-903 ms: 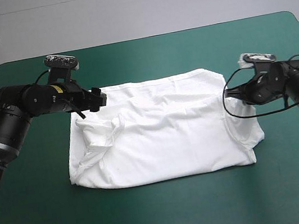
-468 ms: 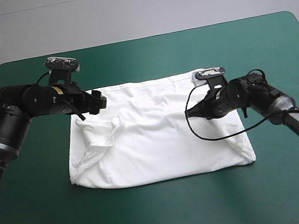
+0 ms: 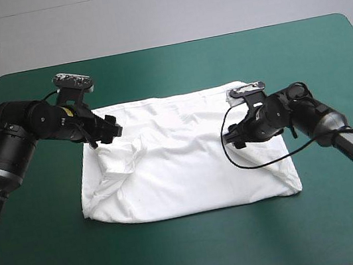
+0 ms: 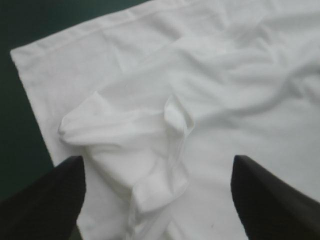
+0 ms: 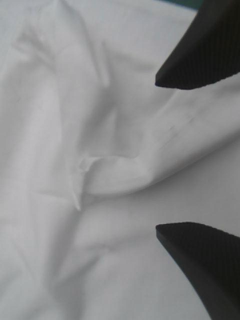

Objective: Fold the cloth

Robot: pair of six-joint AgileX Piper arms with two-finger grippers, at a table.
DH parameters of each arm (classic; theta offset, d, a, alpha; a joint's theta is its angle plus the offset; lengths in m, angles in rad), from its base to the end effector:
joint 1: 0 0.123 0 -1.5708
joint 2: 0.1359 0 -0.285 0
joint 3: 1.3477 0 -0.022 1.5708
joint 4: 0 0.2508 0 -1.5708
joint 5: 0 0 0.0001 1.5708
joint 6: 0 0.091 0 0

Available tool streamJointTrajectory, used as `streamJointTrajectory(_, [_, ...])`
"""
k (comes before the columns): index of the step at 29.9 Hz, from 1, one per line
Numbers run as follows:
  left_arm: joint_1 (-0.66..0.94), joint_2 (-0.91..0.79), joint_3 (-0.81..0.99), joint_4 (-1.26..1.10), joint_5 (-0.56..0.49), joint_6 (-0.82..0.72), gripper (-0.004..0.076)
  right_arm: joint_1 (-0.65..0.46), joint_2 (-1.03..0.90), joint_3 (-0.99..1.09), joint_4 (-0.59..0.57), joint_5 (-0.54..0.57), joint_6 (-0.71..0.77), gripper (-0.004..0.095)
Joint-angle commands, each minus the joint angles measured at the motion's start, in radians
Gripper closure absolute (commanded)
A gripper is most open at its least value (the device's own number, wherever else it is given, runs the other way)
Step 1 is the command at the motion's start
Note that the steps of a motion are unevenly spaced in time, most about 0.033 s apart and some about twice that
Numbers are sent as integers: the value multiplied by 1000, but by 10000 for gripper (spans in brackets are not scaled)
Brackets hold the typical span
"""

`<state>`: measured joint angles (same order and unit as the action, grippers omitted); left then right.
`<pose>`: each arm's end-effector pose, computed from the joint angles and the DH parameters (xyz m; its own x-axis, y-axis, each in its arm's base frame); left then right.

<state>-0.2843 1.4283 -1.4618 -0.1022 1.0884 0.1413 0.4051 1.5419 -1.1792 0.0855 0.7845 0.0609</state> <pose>0.2817 -0.0909 0.3854 -0.7551 0.3178 -0.5734 0.4012 0.9158 -0.0207 0.2940 0.1320 0.2801 -0.8460 -0.2312 -0.4805 -0.3204 0.9407 0.1116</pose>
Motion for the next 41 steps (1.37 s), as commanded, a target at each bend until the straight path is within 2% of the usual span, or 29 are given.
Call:
streamJointTrajectory(1, [-1, -38, -35, 92, 93, -64, 144, -5, -118, -35, -105, 188, 71, 197])
streamJointTrajectory(4, [-1, -38, -35, 193, 204, -113, 144, -5, -162, -35, -142, 386, 85, 197])
streamJointTrajectory(6, [-1, -57, -11, 200, 201, -135, 144, -5, -187, -33, -142, 461, 95, 197])
streamJointTrajectory(10, [-1, -117, 77, 173, 201, -141, 144, -5, -254, -13, -104, 468, 97, 198])
streamJointTrajectory(17, [-1, -220, 378, 184, 188, -194, 144, -5, -337, 35, -86, 468, 97, 197])
streamJointTrajectory(22, [-1, -222, 570, 184, 35, -212, 144, -5, -371, 115, -86, 468, 86, 203])
streamJointTrajectory(27, [-1, -220, 677, 184, -145, -230, 144, -5, -375, 191, -86, 459, 49, 236])
streamJointTrajectory(33, [-1, -140, 745, 184, -302, -240, 166, -5, -375, 278, -86, 357, 29, 258])
streamJointTrajectory(37, [-1, -62, 754, 168, -356, -242, 243, -5, -375, 309, -86, 301, 27, 261])
streamJointTrajectory(41, [-1, -26, 754, 128, -406, -242, 397, -5, -371, 340, -121, 255, 20, 261])
